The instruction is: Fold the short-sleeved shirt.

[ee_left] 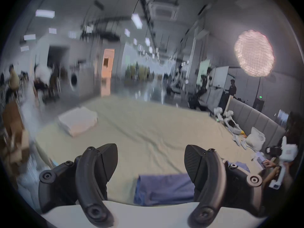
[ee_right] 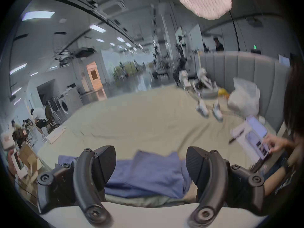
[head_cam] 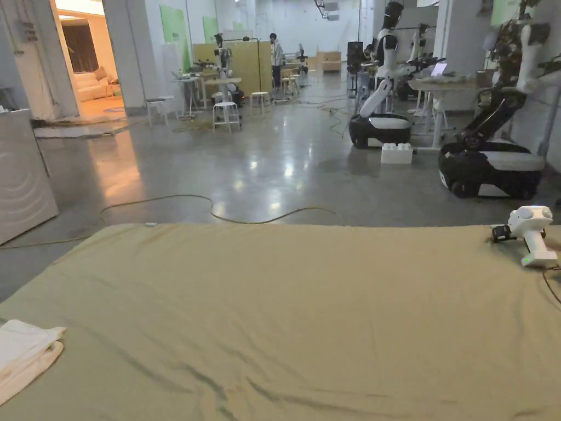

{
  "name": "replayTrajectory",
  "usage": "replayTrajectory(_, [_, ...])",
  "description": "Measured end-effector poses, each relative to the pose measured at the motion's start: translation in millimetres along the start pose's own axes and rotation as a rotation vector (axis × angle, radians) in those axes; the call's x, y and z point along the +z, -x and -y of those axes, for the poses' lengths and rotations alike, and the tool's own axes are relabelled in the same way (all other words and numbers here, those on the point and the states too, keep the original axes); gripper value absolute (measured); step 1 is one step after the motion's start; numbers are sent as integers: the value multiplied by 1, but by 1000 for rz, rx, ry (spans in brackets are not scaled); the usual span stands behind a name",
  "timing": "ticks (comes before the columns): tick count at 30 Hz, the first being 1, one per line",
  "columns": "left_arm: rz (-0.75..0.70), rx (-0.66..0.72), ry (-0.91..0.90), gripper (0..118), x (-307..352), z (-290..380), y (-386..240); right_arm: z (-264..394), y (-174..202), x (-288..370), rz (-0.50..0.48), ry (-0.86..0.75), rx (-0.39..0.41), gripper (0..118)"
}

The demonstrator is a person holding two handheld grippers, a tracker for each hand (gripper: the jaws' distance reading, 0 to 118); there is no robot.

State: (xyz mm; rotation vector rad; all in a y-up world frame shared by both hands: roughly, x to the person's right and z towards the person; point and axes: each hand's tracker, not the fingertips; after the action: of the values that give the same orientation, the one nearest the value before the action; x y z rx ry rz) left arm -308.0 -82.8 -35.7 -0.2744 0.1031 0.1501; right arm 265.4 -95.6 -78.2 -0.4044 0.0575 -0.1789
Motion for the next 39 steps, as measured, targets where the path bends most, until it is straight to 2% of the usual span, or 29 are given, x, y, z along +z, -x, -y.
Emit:
replayTrajectory(2, [-58,-70,-92,89,20,-17,-20,-15,23,15,-12,-78,67,92])
replayTrajectory(3, [-89,-104,-116,89,26,-23,-29,-13,23,17,-16,-118,91,91])
replayTrajectory(5, [-90,-154,-164,87,36,-30,-44,-22,40,26,-41,-187,126,85])
replayTrajectory(6, [-84,-168,-180,85,40,-32,-50,-26,48,29,-44,-208,134,78])
replayTrajectory(7, [-80,-171,-189,78,45,-34,-57,-26,55,33,-52,-232,137,58])
replayTrajectory(8, [-69,-185,-198,61,47,-34,-61,-29,61,36,-64,-250,148,38])
replayTrajectory(9, [-61,-201,-207,30,50,-35,-66,-31,66,37,-68,-260,162,15])
replayTrajectory(10, [-49,-211,-212,0,52,-35,-71,-32,71,39,-64,-279,182,2])
replayTrajectory(15, [20,-221,-204,0,56,-35,-87,-32,86,44,-70,-305,242,0])
replayTrajectory(20, [71,-213,-180,0,50,-37,-89,-33,91,44,-94,-317,250,0])
replayTrajectory(23, [125,-176,-162,0,45,-37,-86,-33,95,43,-69,-324,278,0])
replayTrajectory(27, [192,-93,-72,0,25,-34,-71,-33,92,42,-82,-313,265,0])
replayTrajectory(29, [169,-23,25,5,4,-25,-56,-31,89,40,-99,-295,250,0])
replayTrajectory(30, [189,17,93,27,-9,-19,-45,-29,88,40,-100,-291,242,0])
replayTrajectory(31, [213,63,171,76,-25,-8,-32,-26,86,38,-108,-273,232,0])
replayTrajectory(32, [220,137,234,103,-42,6,-20,-23,84,36,-117,-257,224,0])
replayTrajectory(33, [247,204,290,116,-56,21,-7,-20,83,35,-118,-248,218,0])
replayTrajectory(35, [258,361,406,117,-85,53,21,-13,81,30,-121,-206,206,0])
replayTrajectory(39, [190,538,525,117,-136,112,69,-3,76,19,-136,-127,177,0])
